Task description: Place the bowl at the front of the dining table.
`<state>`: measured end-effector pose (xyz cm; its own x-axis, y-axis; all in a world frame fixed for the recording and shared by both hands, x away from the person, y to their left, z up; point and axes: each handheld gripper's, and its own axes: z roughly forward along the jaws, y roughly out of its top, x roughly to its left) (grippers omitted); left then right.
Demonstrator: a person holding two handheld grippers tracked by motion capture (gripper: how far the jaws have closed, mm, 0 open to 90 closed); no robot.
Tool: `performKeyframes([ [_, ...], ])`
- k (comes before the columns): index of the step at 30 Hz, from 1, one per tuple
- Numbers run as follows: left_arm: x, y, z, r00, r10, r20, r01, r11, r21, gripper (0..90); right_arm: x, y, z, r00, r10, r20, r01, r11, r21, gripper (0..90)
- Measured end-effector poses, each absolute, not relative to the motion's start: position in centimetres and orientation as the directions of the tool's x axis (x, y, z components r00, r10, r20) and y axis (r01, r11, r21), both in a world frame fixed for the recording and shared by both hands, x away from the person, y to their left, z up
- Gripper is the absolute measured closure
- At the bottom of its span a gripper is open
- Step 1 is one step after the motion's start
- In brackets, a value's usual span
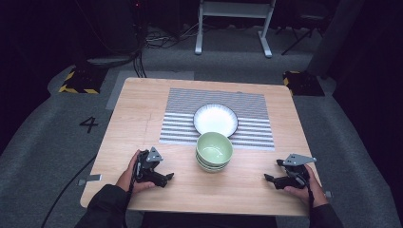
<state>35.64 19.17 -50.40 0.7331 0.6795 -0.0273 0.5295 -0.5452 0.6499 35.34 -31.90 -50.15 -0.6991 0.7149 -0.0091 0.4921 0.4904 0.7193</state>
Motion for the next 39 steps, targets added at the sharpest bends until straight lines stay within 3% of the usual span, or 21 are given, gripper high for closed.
performKeyframes([
  [2,35.6,19.2,-50.4,0.734,0.679,-0.028,0.530,-0.546,0.649,0.1,35.4,-32.0,-50.1,-0.701,0.714,-0.009,0.493,0.493,0.717,15.1],
  [5,35.6,19.2,-50.4,0.733,0.680,-0.027,0.530,-0.547,0.648,0.1,35.3,-32.2,-49.9,-0.691,0.723,-0.010,0.491,0.479,0.728,21.9],
  [12,35.6,19.2,-50.4,0.734,0.679,-0.028,0.530,-0.546,0.648,0.1,35.0,-32.4,-48.4,-0.710,0.704,0.017,0.452,0.436,0.778,22.3],
  [39,35.6,19.2,-50.4,0.733,0.679,-0.027,0.530,-0.547,0.648,0.1,35.6,-29.2,-45.3,-0.760,0.645,-0.077,0.345,0.501,0.794,20.7],
])
